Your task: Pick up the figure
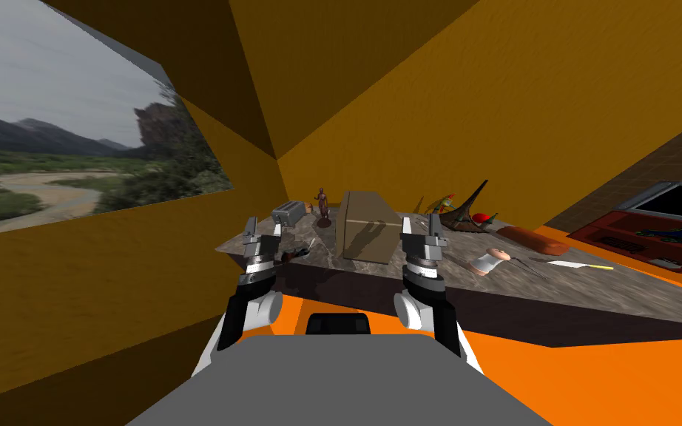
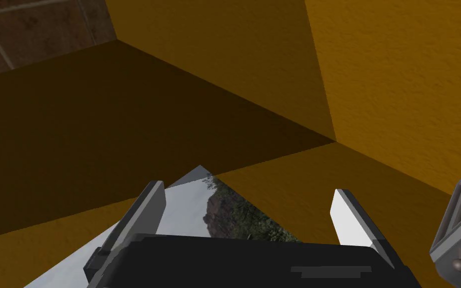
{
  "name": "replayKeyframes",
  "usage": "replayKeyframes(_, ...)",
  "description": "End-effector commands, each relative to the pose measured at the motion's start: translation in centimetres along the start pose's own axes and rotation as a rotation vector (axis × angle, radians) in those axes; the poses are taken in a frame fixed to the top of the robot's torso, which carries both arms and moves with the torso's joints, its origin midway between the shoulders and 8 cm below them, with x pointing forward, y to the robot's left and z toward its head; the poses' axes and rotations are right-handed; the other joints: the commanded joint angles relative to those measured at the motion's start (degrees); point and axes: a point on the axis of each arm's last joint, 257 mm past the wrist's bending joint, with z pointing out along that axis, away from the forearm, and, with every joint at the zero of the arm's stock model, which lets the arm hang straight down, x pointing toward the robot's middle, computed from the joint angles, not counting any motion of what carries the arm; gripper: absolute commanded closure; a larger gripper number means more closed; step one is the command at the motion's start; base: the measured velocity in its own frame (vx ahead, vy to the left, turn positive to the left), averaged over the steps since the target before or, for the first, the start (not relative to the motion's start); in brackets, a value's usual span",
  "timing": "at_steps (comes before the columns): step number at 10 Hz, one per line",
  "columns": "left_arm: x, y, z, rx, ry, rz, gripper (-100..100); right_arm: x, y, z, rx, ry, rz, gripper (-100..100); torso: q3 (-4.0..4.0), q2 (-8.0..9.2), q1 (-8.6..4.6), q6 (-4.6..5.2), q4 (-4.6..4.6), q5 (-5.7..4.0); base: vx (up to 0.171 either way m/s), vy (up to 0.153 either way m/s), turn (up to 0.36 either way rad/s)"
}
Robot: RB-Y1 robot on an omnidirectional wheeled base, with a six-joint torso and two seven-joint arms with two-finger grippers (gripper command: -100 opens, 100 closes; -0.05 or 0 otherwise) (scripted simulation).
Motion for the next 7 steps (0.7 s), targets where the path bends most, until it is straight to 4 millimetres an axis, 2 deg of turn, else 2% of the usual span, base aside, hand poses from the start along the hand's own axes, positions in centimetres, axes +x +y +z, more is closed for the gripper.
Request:
replayKeyframes(1,0.2,0.4,0.0,-0.011,0.033,0.018,-100,0.0,0.0,0.0,0.000,0.000,0.000,0,0.00,0.00,0.00,0.00,0.00,0.00,-0.007,-0.006,0.034)
replayKeyframes(4,0.2,1.8,0.2,-0.042,0.099,0.058,-100,0.0,0.0,0.0,0.000,0.000,0.000,0,0.05,0.09,-0.06,0.00,0.02,-0.01,-0.029,-0.024,0.059)
replayKeyframes(7,-0.7,3.8,0.6,-0.081,0.136,0.094,-100,0.0,0.0,0.0,0.000,0.000,0.000,0,0.11,0.19,-0.11,-0.01,0.04,-0.02,-0.054,-0.039,0.102)
